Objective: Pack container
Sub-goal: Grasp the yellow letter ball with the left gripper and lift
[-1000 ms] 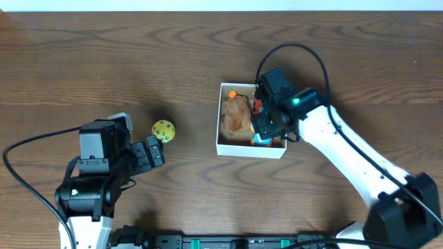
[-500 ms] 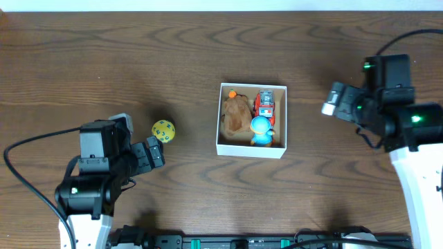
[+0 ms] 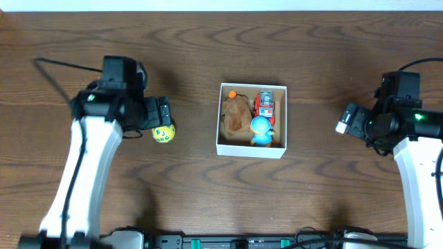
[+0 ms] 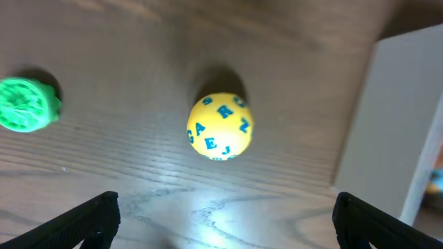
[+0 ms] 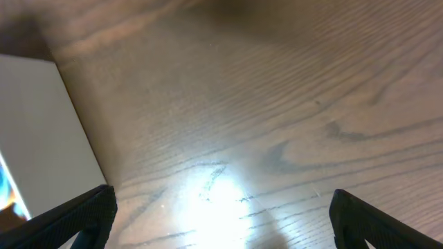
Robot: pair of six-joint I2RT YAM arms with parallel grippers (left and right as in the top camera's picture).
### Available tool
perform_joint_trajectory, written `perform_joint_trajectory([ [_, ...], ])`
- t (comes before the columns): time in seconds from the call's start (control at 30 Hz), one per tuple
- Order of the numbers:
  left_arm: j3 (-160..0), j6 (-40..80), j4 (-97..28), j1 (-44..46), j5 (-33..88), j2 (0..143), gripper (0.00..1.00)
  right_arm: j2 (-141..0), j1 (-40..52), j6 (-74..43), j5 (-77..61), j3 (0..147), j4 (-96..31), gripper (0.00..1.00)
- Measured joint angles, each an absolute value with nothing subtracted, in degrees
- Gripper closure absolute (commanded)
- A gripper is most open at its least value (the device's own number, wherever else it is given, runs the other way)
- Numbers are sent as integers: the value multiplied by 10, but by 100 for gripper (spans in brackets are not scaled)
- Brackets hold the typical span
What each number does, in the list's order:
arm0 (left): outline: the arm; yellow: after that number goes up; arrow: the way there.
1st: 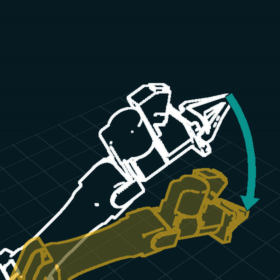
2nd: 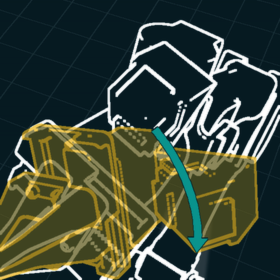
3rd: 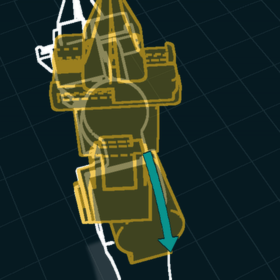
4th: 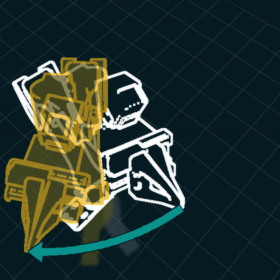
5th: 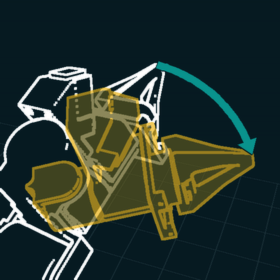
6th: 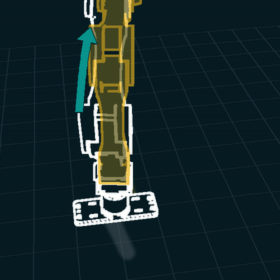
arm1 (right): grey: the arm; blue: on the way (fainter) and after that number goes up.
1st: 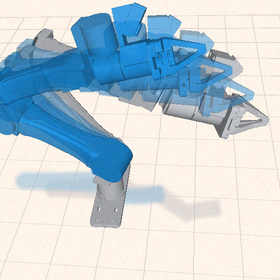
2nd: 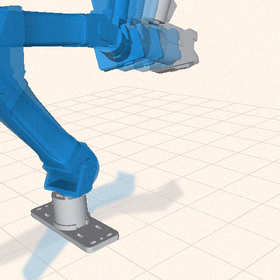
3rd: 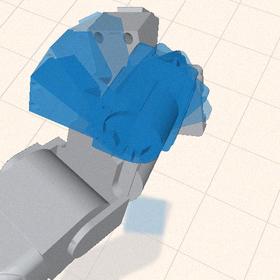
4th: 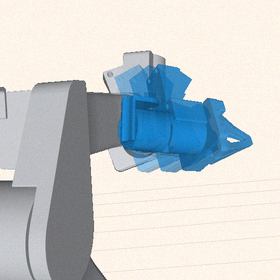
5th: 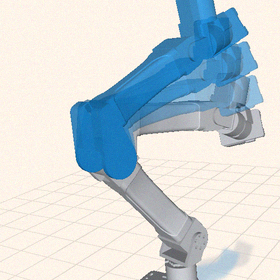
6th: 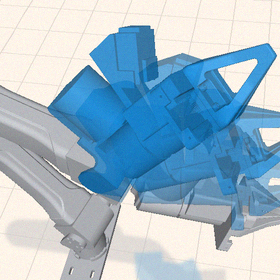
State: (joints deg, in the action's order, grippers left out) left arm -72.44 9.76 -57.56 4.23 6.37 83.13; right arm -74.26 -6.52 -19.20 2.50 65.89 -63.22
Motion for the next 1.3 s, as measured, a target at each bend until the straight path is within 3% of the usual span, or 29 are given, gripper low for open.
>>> perform_joint_trajectory([
  [0.67,-724,74,-522,43,56,1084,1,-743,-65,-182,23,638,-619,1],
  [0.73,-724,75,-522,43,56,1090,11,-743,-65,-182,23,638,-619,1],
  [0.8,-724,74,-522,43,56,1090,31,-743,-65,-180,23,638,-619,1],
  [0.83,-724,74,-522,43,56,1090,48,-743,-65,-179,23,638,-619,1],
  [0.9,-724,74,-522,43,56,1090,61,-743,-65,-178,23,638,-619,1],
  [1.3,-725,73,-531,43,61,1089,62,-743,-65,-177,23,638,-620,1],
])
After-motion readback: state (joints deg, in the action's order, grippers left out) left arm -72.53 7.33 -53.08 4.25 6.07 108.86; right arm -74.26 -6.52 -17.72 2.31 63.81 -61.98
